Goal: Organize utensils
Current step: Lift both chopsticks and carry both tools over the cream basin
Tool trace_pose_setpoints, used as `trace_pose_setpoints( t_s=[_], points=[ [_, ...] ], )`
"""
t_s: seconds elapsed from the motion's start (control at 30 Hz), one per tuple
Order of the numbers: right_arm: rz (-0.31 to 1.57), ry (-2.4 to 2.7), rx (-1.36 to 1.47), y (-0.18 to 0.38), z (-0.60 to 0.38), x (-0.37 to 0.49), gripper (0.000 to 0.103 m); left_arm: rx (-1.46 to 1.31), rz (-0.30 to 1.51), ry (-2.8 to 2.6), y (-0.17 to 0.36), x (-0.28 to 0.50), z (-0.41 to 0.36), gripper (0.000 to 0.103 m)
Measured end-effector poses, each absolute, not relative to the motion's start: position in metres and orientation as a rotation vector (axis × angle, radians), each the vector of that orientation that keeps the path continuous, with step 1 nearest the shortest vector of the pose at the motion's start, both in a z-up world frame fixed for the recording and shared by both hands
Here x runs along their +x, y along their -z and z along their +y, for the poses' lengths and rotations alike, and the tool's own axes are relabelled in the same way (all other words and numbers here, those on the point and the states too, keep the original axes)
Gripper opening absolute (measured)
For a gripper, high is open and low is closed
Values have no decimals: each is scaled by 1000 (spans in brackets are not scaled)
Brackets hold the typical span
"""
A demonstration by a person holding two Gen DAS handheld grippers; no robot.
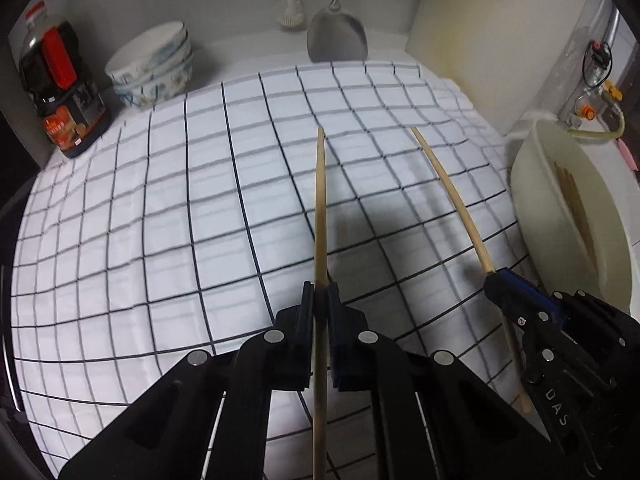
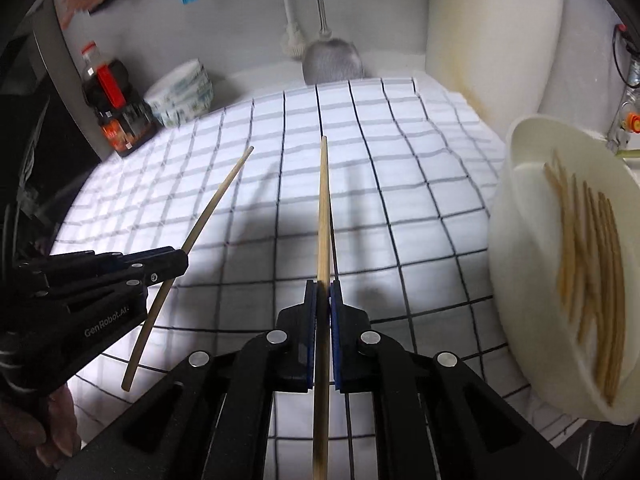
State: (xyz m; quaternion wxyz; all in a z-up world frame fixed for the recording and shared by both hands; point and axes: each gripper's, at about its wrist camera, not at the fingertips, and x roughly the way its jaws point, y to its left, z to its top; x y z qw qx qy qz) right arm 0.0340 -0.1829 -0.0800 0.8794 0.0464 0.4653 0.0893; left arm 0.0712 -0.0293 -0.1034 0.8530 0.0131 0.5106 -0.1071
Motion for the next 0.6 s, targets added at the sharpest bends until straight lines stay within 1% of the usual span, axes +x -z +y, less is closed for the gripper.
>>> trace_pose_setpoints(
  t_s=[0.17, 0.3, 0.47, 0.6],
  points=[
    [905, -154, 106, 44, -211, 29, 6, 34, 1000, 273, 63, 70, -50, 7],
    [871, -66, 137, 24, -260, 28, 6, 47, 943, 352, 35, 73, -90, 7],
    [857, 70, 188, 14, -327, 21, 6, 66, 917, 495, 14, 81, -158, 7],
    [875, 160, 236, 18, -377, 19, 6, 93, 916, 599, 10, 83, -216, 7]
  ],
)
